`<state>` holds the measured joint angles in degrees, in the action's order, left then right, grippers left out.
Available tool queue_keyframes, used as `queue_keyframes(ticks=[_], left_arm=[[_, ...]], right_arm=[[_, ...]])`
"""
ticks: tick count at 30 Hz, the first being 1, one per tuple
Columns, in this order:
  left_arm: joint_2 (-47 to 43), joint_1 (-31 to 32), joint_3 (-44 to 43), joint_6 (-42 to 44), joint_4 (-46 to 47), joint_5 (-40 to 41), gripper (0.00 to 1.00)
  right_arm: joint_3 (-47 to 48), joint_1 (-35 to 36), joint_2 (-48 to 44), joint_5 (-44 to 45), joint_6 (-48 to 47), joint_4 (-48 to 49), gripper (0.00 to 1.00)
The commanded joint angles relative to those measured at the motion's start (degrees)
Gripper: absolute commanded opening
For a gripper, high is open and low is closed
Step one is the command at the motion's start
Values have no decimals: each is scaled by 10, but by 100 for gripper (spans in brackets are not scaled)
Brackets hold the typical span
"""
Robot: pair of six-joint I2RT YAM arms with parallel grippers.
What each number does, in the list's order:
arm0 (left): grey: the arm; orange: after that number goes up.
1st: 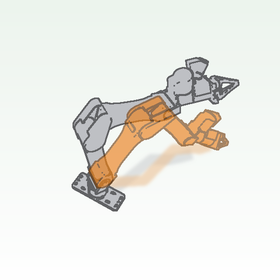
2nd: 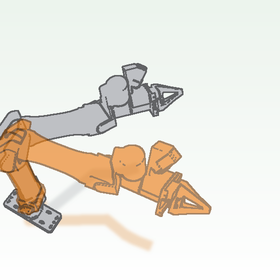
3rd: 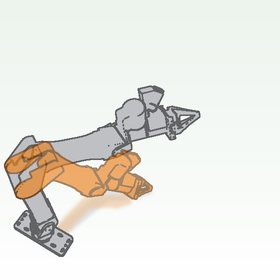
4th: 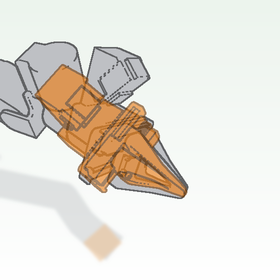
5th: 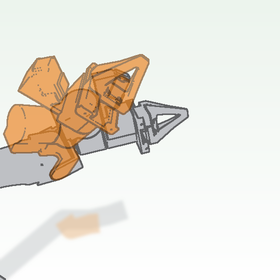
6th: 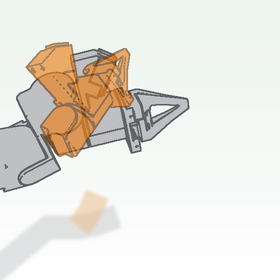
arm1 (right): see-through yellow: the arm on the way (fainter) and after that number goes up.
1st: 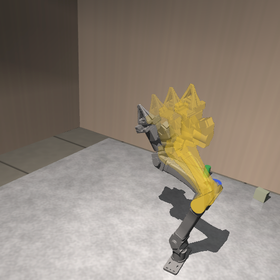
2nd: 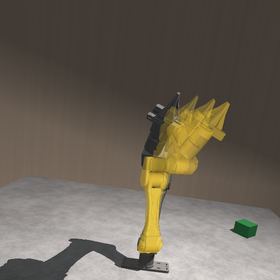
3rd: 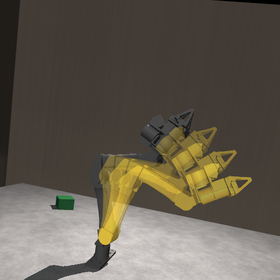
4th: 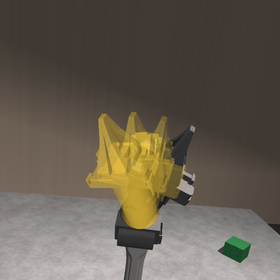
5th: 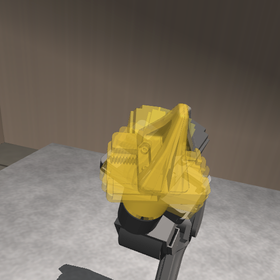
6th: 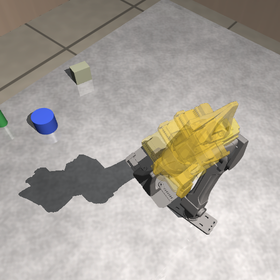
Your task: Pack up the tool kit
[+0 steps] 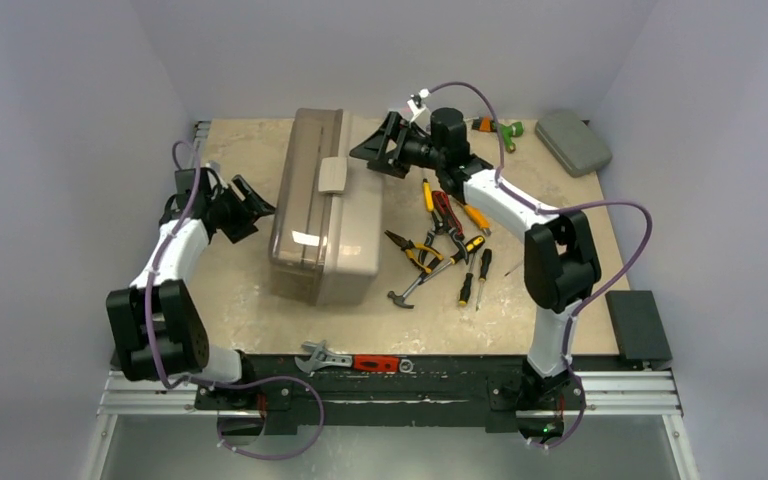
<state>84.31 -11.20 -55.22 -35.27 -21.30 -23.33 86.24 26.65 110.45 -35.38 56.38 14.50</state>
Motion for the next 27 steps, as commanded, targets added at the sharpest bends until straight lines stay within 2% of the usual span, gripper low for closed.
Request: queue_keyframes(ticks=[1, 10, 13, 15, 17, 21, 24, 27], left_arm=[[-74, -2, -26, 2, -29, -1, 68], [-114, -2, -27, 0, -47, -6, 70], [-116, -2, -28, 2, -50, -5, 70], [-118, -2, -30, 5, -54, -3, 70], [-119, -2, -33, 7, -56, -3, 70], [-118, -2, -33, 9, -58, -3, 70], [-119, -2, -35, 14, -65, 4, 70], [-118, -2, -35, 15, -65, 7, 70]], right_arm=[[40, 35, -20, 72, -117, -187, 82], [116, 92, -12, 132, -178, -280, 70], [138, 96, -4, 144, -184, -307, 55], [137, 96, -3, 147, -186, -312, 47], [130, 96, -2, 125, -180, -300, 38], [115, 89, -2, 133, -175, -301, 13], [64, 70, -23, 125, -158, -257, 10], [-6, 51, -40, 90, -118, -172, 23]])
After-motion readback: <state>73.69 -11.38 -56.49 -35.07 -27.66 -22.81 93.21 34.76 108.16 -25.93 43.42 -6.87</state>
